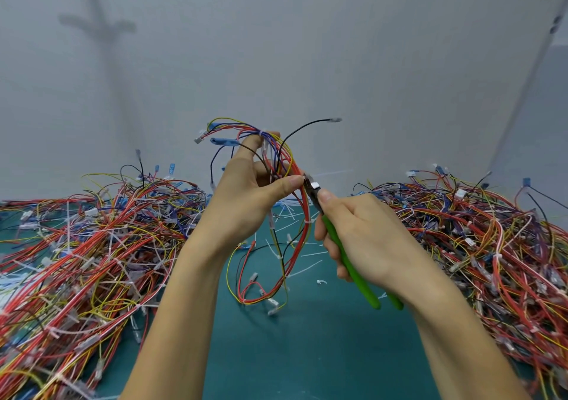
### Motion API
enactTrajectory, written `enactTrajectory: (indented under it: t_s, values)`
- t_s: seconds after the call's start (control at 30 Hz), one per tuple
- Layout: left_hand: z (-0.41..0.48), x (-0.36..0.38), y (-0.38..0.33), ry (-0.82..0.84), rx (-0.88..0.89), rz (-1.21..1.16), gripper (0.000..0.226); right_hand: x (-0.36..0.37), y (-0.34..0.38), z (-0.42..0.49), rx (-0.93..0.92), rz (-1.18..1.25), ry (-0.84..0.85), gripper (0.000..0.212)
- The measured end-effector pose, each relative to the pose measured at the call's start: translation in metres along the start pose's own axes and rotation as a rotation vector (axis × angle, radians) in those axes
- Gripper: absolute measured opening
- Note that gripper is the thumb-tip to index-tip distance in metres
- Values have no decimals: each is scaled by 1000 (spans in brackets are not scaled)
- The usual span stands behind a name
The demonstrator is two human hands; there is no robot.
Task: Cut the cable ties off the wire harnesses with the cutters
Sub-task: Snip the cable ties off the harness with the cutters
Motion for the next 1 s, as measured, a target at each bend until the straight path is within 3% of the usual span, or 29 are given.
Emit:
enactTrajectory:
  t_s: [0.3,0.5,0.67,0.73,0.83,1.0]
  values:
    - [0,-4,-2,-22,33,-14,43,4,-2,1,31,103,35,61]
    - [-1,-11,1,4,-12,-36,16,6,-2,1,32,122,56,60]
    - [-3,-13,4,28,-72,-125,16,8,-3,2,33,147,75,59]
    - [-3,-15,4,13,-98,-147,28,8,-4,2,28,152,80,60]
    - [-2,-18,8,-23,-165,-186,15,9,-5,3,21,173,88,60]
    - [-2,-23,12,-40,-223,-140,29,10,-6,4,17,197,104,60]
Point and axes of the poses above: each hand's wrist, its own z-axis towards the middle knuckle, its own x-axis out of the palm, y = z × x, the point moved 5 cm from there along z, towards the middle knuckle, and after that the axes turned 3 degrees about y, right-handed, at the moved point
